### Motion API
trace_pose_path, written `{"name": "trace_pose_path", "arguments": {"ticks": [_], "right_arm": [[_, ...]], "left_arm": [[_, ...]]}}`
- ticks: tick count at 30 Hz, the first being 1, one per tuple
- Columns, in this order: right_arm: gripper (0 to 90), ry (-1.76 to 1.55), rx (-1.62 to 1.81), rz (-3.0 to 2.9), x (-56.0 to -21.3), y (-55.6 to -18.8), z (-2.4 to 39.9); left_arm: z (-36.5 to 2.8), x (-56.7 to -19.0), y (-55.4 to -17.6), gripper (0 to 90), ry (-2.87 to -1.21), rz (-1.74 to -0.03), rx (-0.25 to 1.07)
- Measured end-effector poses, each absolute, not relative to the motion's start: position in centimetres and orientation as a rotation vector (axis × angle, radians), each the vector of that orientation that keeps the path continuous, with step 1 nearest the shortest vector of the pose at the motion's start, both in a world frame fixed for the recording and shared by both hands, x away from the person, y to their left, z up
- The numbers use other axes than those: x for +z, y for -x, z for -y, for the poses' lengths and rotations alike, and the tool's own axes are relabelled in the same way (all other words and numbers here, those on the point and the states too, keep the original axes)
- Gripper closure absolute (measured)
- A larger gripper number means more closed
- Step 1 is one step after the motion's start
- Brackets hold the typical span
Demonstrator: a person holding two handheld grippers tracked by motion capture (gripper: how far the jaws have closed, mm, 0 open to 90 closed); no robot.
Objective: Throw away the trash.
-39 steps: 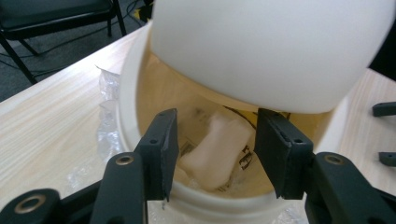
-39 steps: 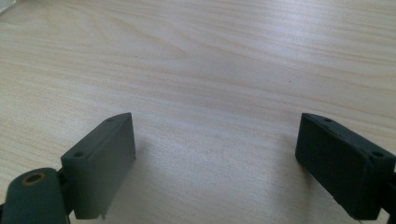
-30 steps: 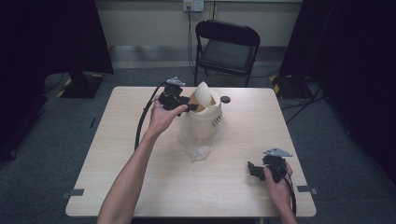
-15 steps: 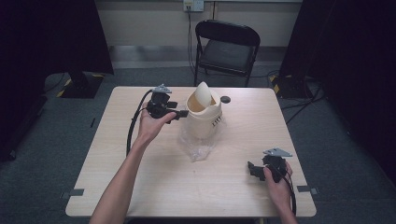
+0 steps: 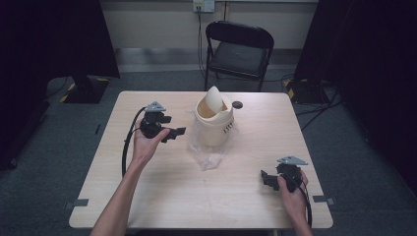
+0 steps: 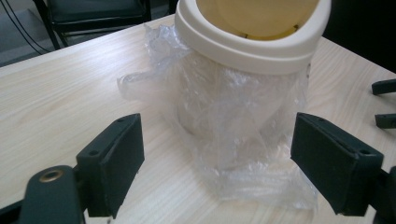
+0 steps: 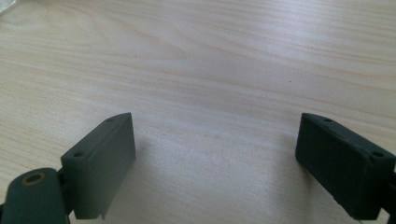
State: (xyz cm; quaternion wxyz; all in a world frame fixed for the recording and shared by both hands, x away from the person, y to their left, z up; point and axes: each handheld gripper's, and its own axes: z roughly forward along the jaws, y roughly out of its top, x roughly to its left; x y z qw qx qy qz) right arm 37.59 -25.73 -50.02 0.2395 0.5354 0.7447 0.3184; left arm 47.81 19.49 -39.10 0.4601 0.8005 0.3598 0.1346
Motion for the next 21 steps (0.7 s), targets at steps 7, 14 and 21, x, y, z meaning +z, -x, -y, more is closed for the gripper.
{"name": "trace_pose_path", "arguments": {"ticks": [7, 14, 21], "right_arm": [[11.2, -1.466, 0.873, -2.038, -50.0, -37.6, 25.7], [11.1, -1.467, 0.871, -2.039, -50.0, -37.6, 25.7], [11.2, -1.466, 0.872, -2.038, -50.0, -37.6, 25.7]], "left_arm": [[-21.3, -39.4, -45.9, 16.5, -1.985, -0.909, 0.323], [-23.1, -40.4, -43.0, 16.5, -2.005, -0.951, 0.370], [-24.8, -41.6, -41.0, 16.5, -1.984, -0.992, 0.404]]}}
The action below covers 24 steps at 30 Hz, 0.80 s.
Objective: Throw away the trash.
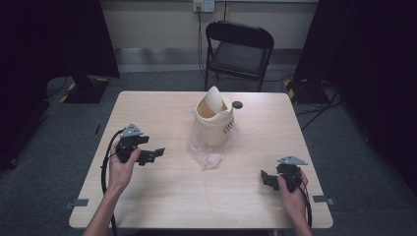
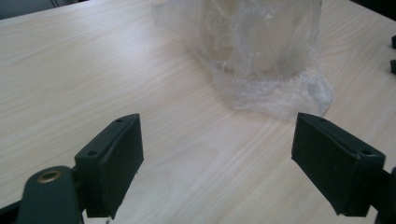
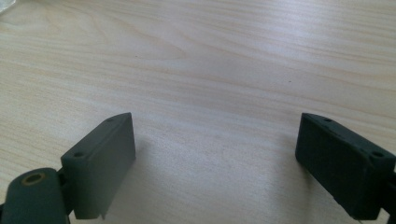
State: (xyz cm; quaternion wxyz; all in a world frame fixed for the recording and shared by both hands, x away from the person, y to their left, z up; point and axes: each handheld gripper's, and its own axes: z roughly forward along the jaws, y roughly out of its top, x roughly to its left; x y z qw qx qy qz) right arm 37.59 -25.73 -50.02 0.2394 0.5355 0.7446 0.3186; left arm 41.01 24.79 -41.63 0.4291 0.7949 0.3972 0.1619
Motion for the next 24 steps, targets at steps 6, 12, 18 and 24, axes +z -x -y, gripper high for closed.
{"name": "trace_pose_path", "arguments": {"ticks": [6, 12, 18, 24], "right_arm": [[11.2, -1.468, 0.872, -2.038, -50.0, -37.6, 25.7], [11.2, -1.467, 0.872, -2.038, -50.0, -37.6, 25.7], [11.2, -1.466, 0.872, -2.039, -50.0, -37.6, 25.7], [11.2, -1.466, 0.872, -2.039, -50.0, -37.6, 25.7]], "left_arm": [[-26.0, -43.7, -39.7, 16.5, -1.978, -1.071, 0.411], [-26.9, -45.8, -38.6, 16.5, -2.032, -1.119, 0.396], [-27.5, -47.5, -38.2, 16.8, -2.065, -1.161, 0.373], [-27.6, -49.0, -37.6, 16.8, -2.086, -1.196, 0.388]]}}
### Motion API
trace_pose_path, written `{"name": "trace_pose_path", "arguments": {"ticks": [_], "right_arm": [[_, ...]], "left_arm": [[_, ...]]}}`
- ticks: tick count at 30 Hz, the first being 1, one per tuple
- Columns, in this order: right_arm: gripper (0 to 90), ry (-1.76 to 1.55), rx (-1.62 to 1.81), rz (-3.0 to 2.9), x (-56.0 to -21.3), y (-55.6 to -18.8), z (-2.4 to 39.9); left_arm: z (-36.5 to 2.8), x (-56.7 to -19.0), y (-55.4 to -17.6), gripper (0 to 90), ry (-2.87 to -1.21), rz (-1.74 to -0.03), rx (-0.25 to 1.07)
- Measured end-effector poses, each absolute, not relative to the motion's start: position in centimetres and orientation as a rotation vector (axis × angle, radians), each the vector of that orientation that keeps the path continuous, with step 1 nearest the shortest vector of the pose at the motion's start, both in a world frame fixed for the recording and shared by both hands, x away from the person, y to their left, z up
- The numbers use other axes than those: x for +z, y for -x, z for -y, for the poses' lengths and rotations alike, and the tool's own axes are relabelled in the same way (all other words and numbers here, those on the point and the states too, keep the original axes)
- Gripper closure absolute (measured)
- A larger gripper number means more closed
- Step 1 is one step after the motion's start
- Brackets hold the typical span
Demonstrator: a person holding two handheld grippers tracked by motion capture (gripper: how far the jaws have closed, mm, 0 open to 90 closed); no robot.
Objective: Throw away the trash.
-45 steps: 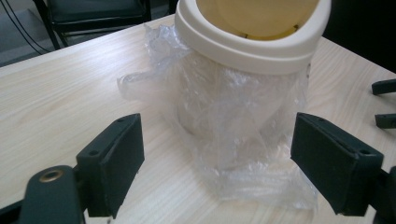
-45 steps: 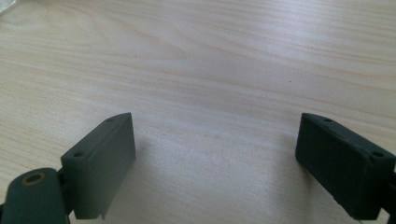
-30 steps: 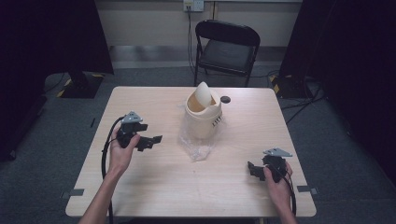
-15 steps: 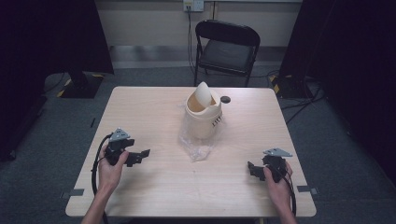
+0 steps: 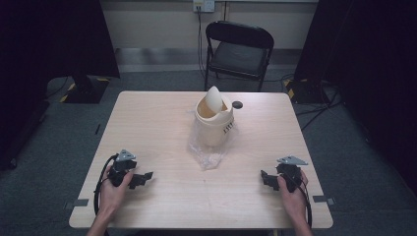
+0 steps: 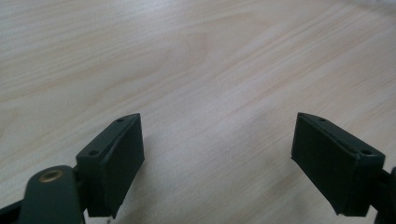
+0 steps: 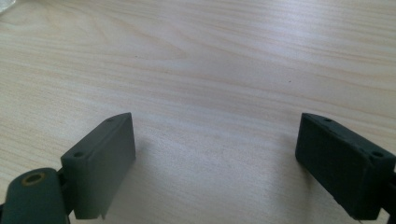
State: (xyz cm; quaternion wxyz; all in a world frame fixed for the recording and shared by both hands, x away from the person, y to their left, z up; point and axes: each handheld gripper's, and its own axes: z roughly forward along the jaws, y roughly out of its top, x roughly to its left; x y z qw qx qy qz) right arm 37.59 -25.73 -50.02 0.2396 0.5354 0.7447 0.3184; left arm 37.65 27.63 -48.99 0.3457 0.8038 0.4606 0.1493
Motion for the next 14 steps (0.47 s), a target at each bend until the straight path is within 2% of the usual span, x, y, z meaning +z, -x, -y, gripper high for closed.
{"name": "trace_pose_path", "arguments": {"ticks": [2, 7, 14], "right_arm": [[11.1, -1.466, 0.872, -2.039, -50.0, -37.6, 25.7], [11.2, -1.466, 0.872, -2.039, -50.0, -37.6, 25.7], [11.2, -1.466, 0.872, -2.038, -50.0, -37.6, 25.7]], "left_arm": [[-27.6, -49.4, -37.5, 16.7, -2.075, -1.208, 0.397], [-27.5, -50.1, -37.3, 15.5, -2.062, -1.200, 0.521], [-27.5, -50.2, -37.3, 13.6, -2.048, -1.198, 0.522]]}}
